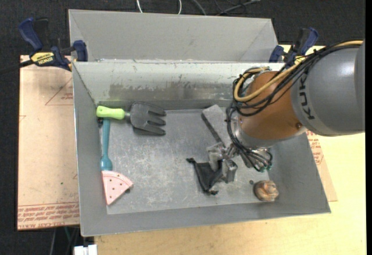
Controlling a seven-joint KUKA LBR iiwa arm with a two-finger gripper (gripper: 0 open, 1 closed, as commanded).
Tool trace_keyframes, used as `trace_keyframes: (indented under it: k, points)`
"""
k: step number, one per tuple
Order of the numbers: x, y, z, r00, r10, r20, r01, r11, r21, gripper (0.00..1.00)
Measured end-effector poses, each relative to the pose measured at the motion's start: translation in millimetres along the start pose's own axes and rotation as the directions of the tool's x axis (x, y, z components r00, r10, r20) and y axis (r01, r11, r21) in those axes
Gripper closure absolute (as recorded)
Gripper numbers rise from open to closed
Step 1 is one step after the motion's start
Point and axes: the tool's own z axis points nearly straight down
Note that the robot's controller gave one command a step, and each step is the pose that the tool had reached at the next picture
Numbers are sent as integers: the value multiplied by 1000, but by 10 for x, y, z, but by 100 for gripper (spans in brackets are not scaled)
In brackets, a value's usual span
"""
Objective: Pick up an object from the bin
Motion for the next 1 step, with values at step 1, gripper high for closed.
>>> trace_keyframes:
  k: [1]
  points:
    - [34, 14, -284, 1000, 0, -14, 0, 1000, -4, 100]
